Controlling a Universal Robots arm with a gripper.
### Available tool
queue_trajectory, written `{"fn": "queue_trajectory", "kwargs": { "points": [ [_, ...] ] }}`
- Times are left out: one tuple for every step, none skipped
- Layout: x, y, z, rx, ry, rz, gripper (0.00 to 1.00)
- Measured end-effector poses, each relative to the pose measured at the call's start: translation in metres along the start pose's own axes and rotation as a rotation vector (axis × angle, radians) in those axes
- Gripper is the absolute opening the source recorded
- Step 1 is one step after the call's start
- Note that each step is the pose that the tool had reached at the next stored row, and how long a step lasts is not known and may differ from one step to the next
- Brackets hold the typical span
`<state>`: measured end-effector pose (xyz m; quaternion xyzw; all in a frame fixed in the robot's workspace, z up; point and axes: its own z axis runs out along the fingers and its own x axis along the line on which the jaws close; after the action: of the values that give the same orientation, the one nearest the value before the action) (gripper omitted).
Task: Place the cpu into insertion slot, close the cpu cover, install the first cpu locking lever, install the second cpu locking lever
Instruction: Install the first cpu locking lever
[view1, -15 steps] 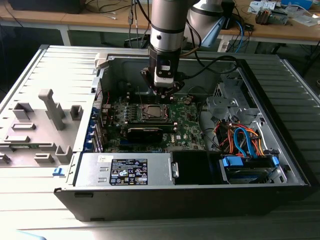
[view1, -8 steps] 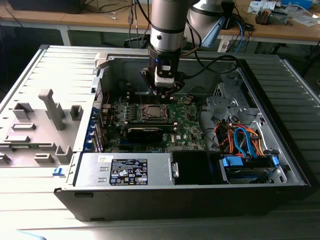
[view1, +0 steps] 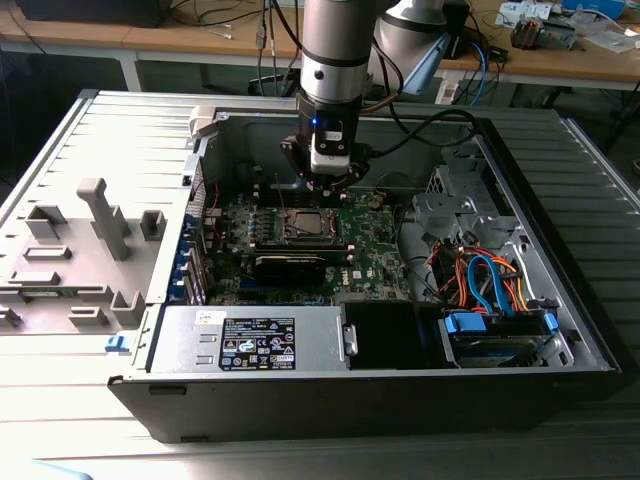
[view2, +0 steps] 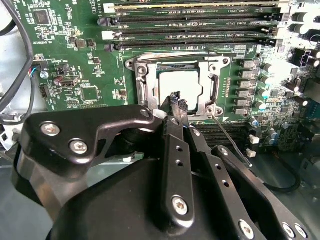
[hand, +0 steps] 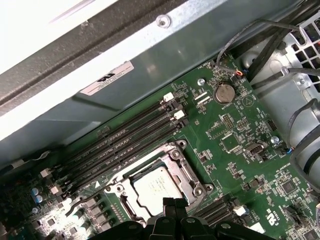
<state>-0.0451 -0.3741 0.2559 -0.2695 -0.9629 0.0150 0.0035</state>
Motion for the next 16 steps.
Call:
{"fn": "queue_trajectory", "kwargs": {
  "points": [
    [0.0000, 0.0000, 0.0000, 0.0000, 0.0000, -0.002, 0.11],
    [0.0000, 0.0000, 0.0000, 0.0000, -0.0001, -0.003, 0.11],
    [0.0000, 0.0000, 0.0000, -0.0001, -0.0001, -0.005, 0.11],
    [0.0000, 0.0000, 0.0000, 0.0000, -0.0002, -0.007, 0.11],
    [0.0000, 0.0000, 0.0000, 0.0000, -0.0003, -0.010, 0.11],
    [0.0000, 0.0000, 0.0000, 0.0000, -0.0004, -0.012, 0.11],
    [0.0000, 0.0000, 0.0000, 0.0000, -0.0004, -0.014, 0.11],
    [0.0000, 0.0000, 0.0000, -0.0001, -0.0005, -0.016, 0.11],
    [0.0000, 0.0000, 0.0000, -0.0001, -0.0005, -0.017, 0.11],
    [0.0000, 0.0000, 0.0000, 0.0000, -0.0006, -0.019, 0.11],
    [0.0000, 0.0000, 0.0000, -0.0001, -0.0006, -0.021, 0.11],
    [0.0000, 0.0000, 0.0000, 0.0000, -0.0007, -0.024, 0.11],
    [0.0000, 0.0000, 0.0000, 0.0000, -0.0008, -0.027, 0.11],
    [0.0000, 0.0000, 0.0000, -0.0001, -0.0008, -0.028, 0.11],
    [0.0000, 0.0000, 0.0000, 0.0000, -0.0009, -0.031, 0.11],
    [0.0000, 0.0000, 0.0000, -0.0001, -0.0010, -0.032, 0.11]
  ]
}}
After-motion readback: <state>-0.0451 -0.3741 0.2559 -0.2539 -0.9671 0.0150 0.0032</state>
